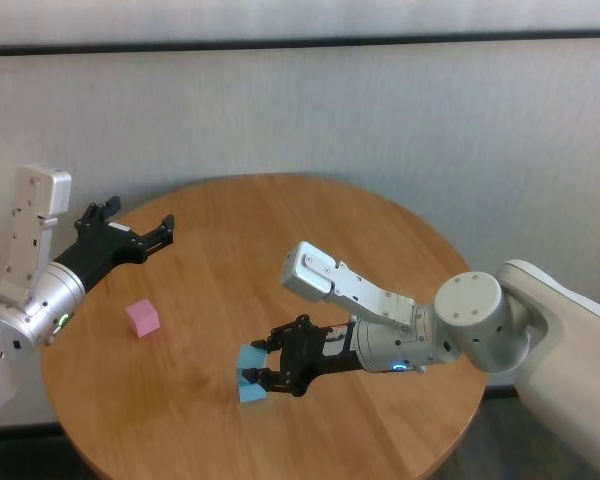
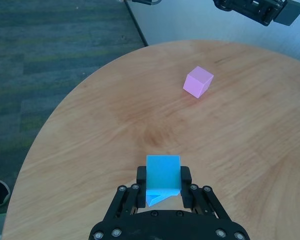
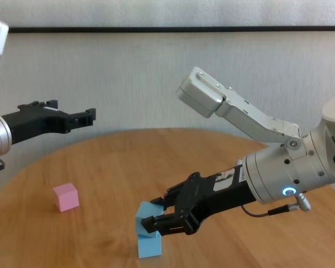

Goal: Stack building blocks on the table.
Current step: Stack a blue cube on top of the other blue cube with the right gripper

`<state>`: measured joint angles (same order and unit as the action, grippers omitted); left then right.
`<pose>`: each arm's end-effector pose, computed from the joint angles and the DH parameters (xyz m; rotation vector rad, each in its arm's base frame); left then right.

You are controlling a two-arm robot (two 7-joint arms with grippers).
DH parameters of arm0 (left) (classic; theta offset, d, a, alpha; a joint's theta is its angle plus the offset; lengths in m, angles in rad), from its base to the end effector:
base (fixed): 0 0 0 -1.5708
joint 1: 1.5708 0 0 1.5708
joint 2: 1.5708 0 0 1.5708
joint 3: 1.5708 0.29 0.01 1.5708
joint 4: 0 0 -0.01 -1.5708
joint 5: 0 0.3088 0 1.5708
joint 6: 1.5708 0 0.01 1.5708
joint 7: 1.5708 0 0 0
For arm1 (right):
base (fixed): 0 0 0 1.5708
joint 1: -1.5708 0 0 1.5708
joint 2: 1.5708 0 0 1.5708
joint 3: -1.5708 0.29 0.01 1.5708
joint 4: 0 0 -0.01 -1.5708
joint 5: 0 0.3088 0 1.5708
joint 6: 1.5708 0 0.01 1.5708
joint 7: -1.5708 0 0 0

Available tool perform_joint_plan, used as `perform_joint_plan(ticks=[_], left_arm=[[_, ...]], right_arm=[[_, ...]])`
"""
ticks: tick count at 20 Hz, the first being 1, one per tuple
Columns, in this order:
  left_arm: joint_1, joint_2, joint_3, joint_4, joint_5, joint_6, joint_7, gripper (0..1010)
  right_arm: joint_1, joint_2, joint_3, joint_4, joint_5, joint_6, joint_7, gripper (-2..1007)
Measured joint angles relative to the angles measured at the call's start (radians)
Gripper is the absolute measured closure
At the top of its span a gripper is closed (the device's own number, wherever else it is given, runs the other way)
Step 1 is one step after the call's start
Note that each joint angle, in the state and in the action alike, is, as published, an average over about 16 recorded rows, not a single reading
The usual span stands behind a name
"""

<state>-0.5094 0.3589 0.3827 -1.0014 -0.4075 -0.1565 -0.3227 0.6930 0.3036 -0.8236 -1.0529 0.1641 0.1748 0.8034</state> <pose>0.4535 0.0696 -0.2906 0.0688 -0.0549 1.1276 0.4654 0.0600 -0.2618 -0.6000 -0.0604 -0.2867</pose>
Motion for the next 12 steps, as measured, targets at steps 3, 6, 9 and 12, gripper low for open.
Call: perform_joint_plan(ticks=[3, 6, 9, 12], left_arm=[[0.0, 0.0, 0.0, 0.0, 0.0, 0.0, 0.0, 10], [0.0, 0.0, 0.0, 0.0, 0.0, 0.0, 0.0, 11], [0.0, 0.0, 0.0, 0.0, 0.0, 0.0, 0.0, 11], [0.0, 0.0, 0.0, 0.0, 0.0, 0.0, 0.0, 11]], right_arm=[[0.0, 0.0, 0.0, 0.0, 0.0, 0.0, 0.0, 600], [-0.001, 0.0, 0.001, -0.001, 0.0, 0.0, 0.0, 554], [-0.002, 0.001, 0.001, -0.002, 0.001, -0.001, -0.001, 484], [-0.002, 0.001, 0.002, -0.003, 0.001, -0.001, -0.001, 396]])
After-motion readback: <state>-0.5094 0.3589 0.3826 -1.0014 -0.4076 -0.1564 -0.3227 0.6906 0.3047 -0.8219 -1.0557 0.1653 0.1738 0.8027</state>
